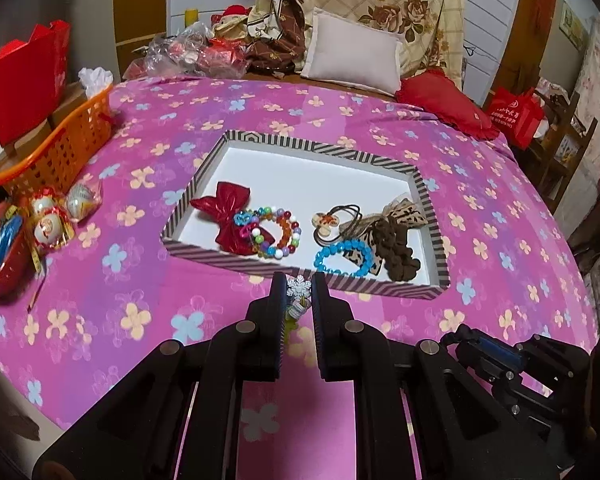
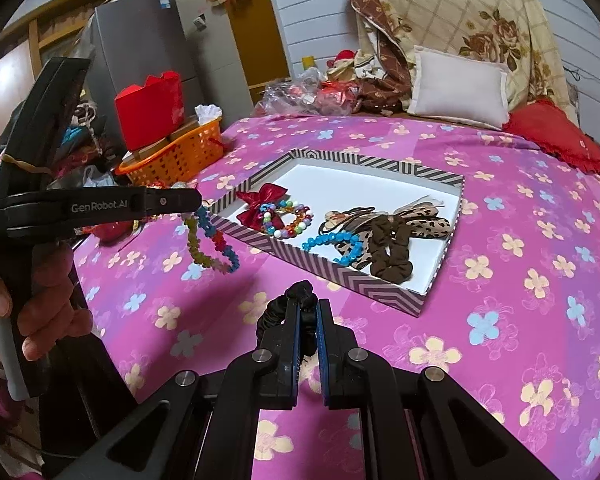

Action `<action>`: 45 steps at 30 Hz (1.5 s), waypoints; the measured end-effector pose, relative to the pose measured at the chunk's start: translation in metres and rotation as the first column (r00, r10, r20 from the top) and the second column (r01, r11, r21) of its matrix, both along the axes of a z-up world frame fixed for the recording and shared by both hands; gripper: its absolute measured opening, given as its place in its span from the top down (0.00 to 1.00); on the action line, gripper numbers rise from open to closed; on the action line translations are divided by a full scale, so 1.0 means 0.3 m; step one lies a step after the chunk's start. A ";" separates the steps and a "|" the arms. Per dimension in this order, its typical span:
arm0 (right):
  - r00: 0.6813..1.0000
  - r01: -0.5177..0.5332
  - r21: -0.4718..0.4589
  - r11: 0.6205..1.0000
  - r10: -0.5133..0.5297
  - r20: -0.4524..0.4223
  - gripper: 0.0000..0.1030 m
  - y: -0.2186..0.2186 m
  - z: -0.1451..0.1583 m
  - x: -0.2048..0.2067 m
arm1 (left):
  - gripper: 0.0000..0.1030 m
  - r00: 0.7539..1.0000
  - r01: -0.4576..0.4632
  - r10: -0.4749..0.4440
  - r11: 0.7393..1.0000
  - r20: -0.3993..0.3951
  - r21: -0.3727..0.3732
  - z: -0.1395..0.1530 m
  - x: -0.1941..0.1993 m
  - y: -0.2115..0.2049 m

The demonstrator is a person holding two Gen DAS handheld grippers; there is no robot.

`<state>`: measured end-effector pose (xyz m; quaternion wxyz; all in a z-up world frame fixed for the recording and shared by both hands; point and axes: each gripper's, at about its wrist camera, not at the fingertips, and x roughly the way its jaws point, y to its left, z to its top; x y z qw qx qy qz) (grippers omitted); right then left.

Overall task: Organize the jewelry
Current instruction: 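Carry the flower hair tie with the left tool while the right tool carries the black scrunchie into the tray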

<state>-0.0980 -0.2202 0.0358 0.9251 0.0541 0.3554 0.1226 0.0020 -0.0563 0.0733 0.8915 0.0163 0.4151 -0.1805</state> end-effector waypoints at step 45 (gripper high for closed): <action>0.996 0.070 0.091 0.993 -0.065 -0.055 0.93 -0.112 -0.001 0.438 | 0.89 1.000 -0.009 0.009 0.996 0.004 0.086 -0.032 0.376 -0.192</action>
